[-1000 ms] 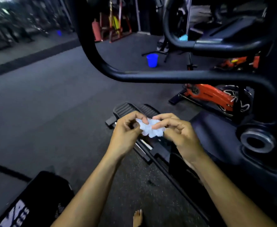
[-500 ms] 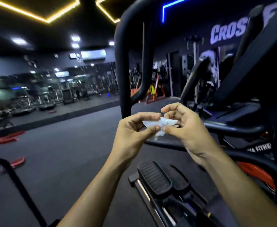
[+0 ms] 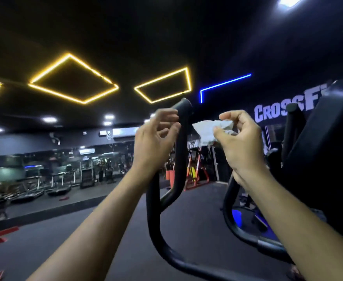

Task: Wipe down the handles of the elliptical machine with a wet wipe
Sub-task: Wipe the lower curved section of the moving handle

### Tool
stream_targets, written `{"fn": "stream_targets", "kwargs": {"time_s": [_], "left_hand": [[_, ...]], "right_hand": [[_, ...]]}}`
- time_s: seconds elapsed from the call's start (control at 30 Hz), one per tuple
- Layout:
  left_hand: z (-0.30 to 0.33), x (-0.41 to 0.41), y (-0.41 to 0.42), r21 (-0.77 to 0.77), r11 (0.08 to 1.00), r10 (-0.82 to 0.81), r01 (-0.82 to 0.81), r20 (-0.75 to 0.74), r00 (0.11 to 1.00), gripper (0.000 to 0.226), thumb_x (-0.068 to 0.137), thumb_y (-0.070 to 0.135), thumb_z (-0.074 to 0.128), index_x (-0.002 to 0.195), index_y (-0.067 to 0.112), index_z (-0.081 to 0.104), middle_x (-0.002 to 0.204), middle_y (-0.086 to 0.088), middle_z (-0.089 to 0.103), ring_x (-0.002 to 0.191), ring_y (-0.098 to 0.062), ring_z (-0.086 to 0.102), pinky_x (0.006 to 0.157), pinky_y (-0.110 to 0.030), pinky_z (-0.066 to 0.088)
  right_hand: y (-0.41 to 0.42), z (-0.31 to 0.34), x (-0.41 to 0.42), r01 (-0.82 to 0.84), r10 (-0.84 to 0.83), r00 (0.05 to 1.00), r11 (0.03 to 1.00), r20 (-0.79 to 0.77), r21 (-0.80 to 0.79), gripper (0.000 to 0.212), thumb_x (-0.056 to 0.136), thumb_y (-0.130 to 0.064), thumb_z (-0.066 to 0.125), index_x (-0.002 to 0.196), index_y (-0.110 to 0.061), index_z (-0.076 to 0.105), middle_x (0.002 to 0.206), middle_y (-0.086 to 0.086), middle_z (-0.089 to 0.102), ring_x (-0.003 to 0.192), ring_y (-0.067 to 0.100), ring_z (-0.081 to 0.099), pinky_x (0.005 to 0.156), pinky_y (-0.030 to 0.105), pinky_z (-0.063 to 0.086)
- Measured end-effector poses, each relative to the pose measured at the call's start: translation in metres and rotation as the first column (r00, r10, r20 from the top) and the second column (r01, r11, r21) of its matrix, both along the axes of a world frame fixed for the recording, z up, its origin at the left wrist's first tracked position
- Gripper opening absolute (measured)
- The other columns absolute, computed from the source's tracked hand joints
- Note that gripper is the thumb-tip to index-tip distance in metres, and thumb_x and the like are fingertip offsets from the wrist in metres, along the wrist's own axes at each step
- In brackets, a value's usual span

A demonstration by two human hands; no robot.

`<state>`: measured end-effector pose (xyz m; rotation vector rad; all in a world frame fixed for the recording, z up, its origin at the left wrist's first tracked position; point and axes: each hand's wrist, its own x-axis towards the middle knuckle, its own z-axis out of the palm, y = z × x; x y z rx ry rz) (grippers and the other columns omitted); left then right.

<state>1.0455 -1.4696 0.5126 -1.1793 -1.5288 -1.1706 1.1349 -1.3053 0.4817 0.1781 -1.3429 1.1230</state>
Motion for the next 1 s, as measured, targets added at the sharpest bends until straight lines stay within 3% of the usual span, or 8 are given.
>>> {"fn": "stream_targets", "kwargs": {"time_s": [0.13,0.23,0.37,0.47,0.67,0.77,0.87,1.0], "left_hand": [[0.053,-0.039,0.015,-0.241,0.909,0.347,-0.341,-0.019,0.938,0.076,0.089,0.045,0.077,0.152,0.031,0.038,0.144,-0.001,0.055,0.133,-0.02,0.051,0.109,-0.04,0.044],[0.067,-0.058,0.026,-0.429,0.789,0.482,-0.439,-0.009,0.876,0.067,0.083,0.062,0.075,0.137,0.032,0.05,0.122,-0.003,0.067,0.111,-0.026,0.065,0.095,-0.046,0.056],[0.07,-0.073,0.034,-0.343,0.762,0.548,-0.549,-0.111,0.829,0.065,0.077,0.078,0.069,0.122,0.033,0.056,0.099,0.004,0.066,0.092,-0.021,0.065,0.08,-0.044,0.06],[0.068,-0.081,0.033,-0.323,0.782,0.521,-0.533,-0.131,0.843,0.067,0.076,0.08,0.066,0.125,0.035,0.057,0.1,0.005,0.069,0.092,-0.02,0.067,0.081,-0.044,0.06],[0.064,-0.085,0.037,-0.249,0.771,0.554,-0.586,-0.189,0.811,0.072,0.077,0.082,0.061,0.131,0.035,0.057,0.1,0.008,0.069,0.087,-0.014,0.066,0.072,-0.034,0.056],[0.063,-0.089,0.038,-0.228,0.769,0.562,-0.597,-0.202,0.802,0.077,0.073,0.087,0.055,0.13,0.036,0.056,0.1,0.008,0.07,0.088,-0.015,0.066,0.075,-0.035,0.056],[0.063,-0.091,0.039,-0.21,0.766,0.575,-0.607,-0.199,0.794,0.078,0.07,0.091,0.051,0.128,0.038,0.055,0.1,0.008,0.069,0.088,-0.017,0.066,0.076,-0.038,0.058],[0.062,-0.092,0.04,-0.197,0.762,0.585,-0.616,-0.197,0.787,0.079,0.068,0.093,0.048,0.124,0.038,0.055,0.099,0.007,0.069,0.088,-0.02,0.067,0.077,-0.039,0.058]], "right_hand": [[0.025,0.053,-0.03,0.207,-0.202,0.978,0.974,-0.06,0.088,0.034,0.082,-0.003,0.074,0.109,-0.021,0.064,0.092,-0.009,0.063,0.068,0.0,0.06,0.056,0.013,0.048],[0.039,0.085,-0.052,0.341,-0.326,0.939,0.924,-0.109,0.173,0.026,0.083,-0.003,0.072,0.104,-0.018,0.066,0.09,-0.007,0.066,0.075,0.003,0.062,0.059,0.01,0.049],[0.052,0.113,-0.082,0.399,-0.383,0.917,0.885,-0.111,0.242,0.015,0.086,-0.009,0.075,0.097,-0.018,0.07,0.092,-0.002,0.068,0.078,0.003,0.063,0.057,0.001,0.039],[0.039,0.107,-0.104,0.176,-0.192,0.981,0.926,0.016,0.334,0.009,0.091,-0.024,0.073,0.099,-0.02,0.074,0.087,-0.012,0.067,0.076,-0.011,0.06,0.061,0.001,0.04],[0.035,0.08,-0.121,-0.079,0.074,0.997,0.939,0.03,0.335,0.031,0.105,-0.026,0.054,0.134,-0.025,0.066,0.117,-0.02,0.067,0.115,-0.016,0.054,0.089,0.003,0.046],[0.04,0.083,-0.129,-0.147,0.126,0.987,0.955,0.095,0.259,0.032,0.106,-0.032,0.05,0.133,-0.026,0.066,0.115,-0.012,0.069,0.109,0.0,0.063,0.092,0.017,0.052],[0.045,0.088,-0.132,-0.442,0.419,0.888,0.892,0.188,0.096,0.031,0.107,-0.029,0.047,0.126,-0.016,0.068,0.112,-0.004,0.07,0.107,0.01,0.063,0.095,0.03,0.052],[0.041,0.074,-0.129,-0.291,0.282,0.956,0.947,0.081,0.136,0.025,0.106,-0.026,0.051,0.119,-0.027,0.072,0.105,-0.013,0.073,0.103,0.004,0.065,0.093,0.025,0.052]]}}
